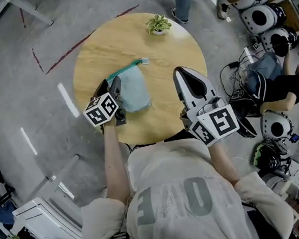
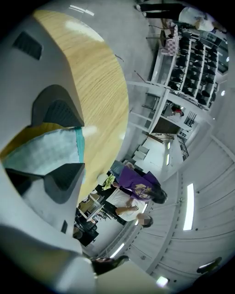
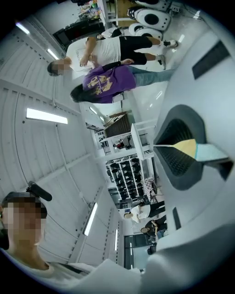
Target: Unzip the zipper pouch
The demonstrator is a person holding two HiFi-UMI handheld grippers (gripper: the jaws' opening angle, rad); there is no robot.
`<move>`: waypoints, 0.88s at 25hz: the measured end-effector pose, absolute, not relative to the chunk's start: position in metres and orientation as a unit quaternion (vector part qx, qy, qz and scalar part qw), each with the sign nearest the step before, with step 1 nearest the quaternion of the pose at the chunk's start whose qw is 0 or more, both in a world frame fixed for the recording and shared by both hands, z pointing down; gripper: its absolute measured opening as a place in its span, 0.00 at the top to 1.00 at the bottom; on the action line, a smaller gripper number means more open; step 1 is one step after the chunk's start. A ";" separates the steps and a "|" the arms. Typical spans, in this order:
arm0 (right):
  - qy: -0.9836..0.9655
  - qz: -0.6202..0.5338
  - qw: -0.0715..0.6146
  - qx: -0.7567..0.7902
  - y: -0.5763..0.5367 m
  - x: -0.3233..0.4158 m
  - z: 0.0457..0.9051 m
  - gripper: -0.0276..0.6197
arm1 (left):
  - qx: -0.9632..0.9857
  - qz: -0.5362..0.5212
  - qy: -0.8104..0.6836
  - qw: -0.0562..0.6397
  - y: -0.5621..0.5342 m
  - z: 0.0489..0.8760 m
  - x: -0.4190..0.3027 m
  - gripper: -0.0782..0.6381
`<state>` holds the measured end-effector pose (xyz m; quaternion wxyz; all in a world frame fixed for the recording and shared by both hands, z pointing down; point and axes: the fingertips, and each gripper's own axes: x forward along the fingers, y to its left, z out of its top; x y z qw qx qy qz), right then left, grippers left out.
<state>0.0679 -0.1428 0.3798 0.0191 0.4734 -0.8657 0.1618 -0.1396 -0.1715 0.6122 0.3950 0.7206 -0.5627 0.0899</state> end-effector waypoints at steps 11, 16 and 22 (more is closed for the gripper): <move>-0.871 0.146 0.015 0.469 -0.151 0.057 0.372 0.91 | 0.725 0.086 -0.596 0.335 -0.194 0.573 -0.155 0.49; -0.874 0.112 0.015 0.473 -0.157 0.051 0.357 0.91 | 0.759 0.045 -0.606 0.234 -0.220 0.479 -0.156 0.49; -0.874 0.061 -0.001 0.481 -0.162 0.044 0.327 0.91 | 0.785 -0.004 -0.616 0.069 -0.207 0.339 -0.144 0.52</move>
